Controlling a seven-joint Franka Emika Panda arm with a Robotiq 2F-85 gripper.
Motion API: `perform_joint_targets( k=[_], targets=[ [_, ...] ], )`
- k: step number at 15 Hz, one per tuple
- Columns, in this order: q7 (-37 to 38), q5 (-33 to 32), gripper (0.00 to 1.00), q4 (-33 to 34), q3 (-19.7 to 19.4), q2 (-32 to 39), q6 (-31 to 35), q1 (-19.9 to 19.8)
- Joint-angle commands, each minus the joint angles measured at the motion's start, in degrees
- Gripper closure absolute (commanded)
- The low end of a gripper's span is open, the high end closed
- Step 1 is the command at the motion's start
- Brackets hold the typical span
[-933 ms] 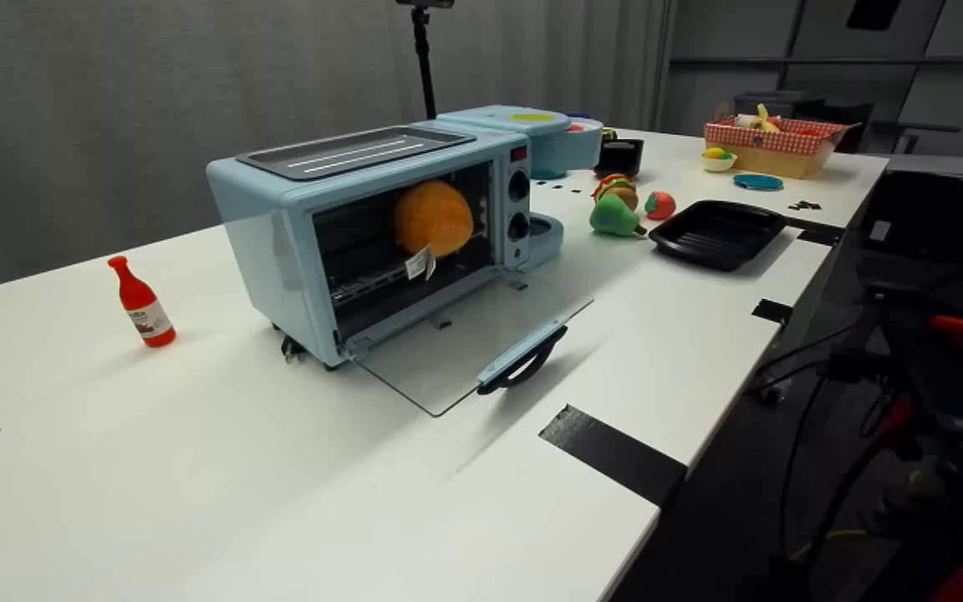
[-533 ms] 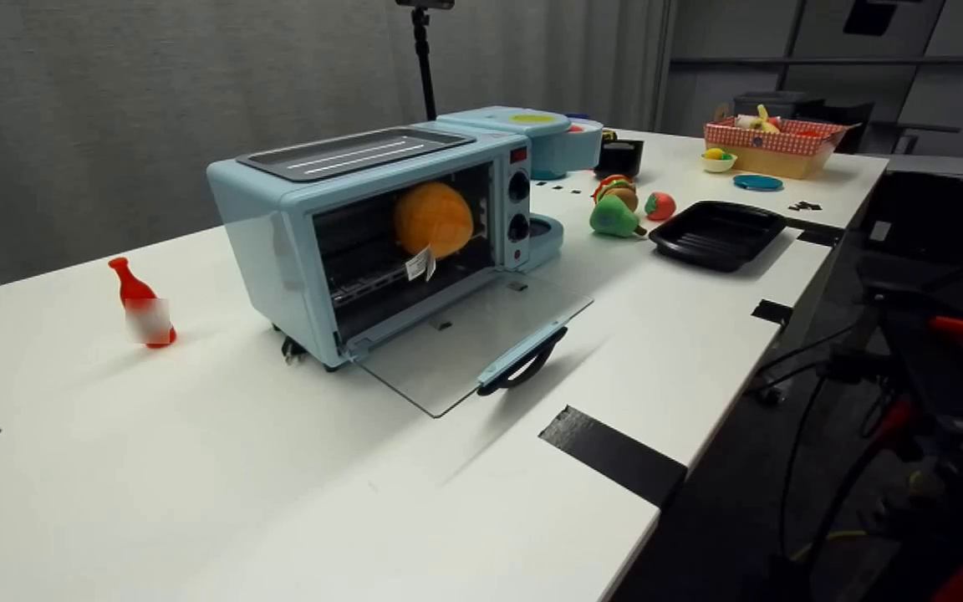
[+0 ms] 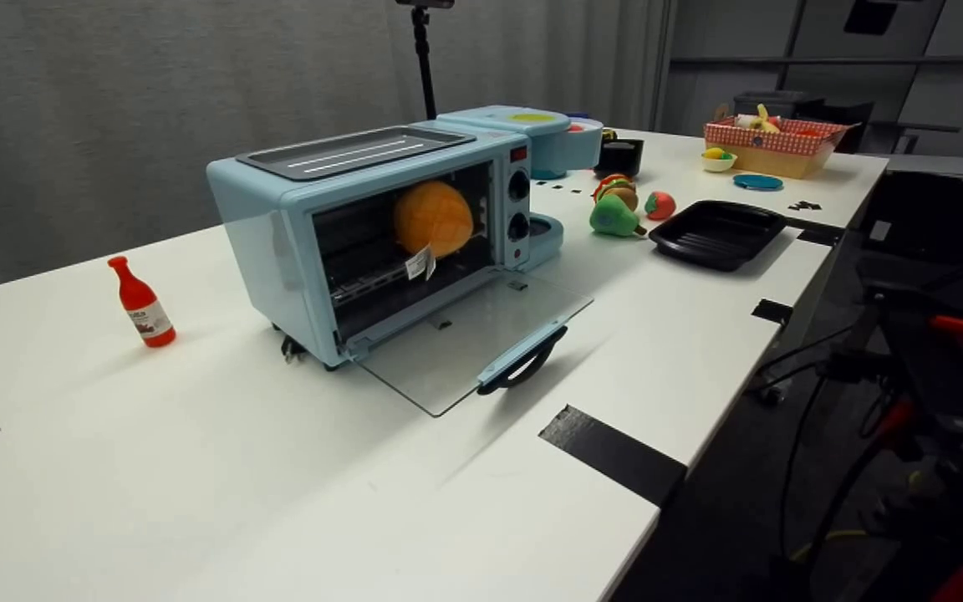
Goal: Close the oven door
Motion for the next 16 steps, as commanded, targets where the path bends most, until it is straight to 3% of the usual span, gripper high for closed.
perform_joint_targets(
  k=[1,9,16],
  targets=[
    [0.0,0.0,0.00,0.1,0.0,0.0,-0.2,-0.1],
    [0.0,-1.3,0.00,0.6,0.3,1.4,0.3,-0.9],
    [0.5,-1.8,0.00,0.9,0.6,8.8,1.3,-1.4]
  ],
)
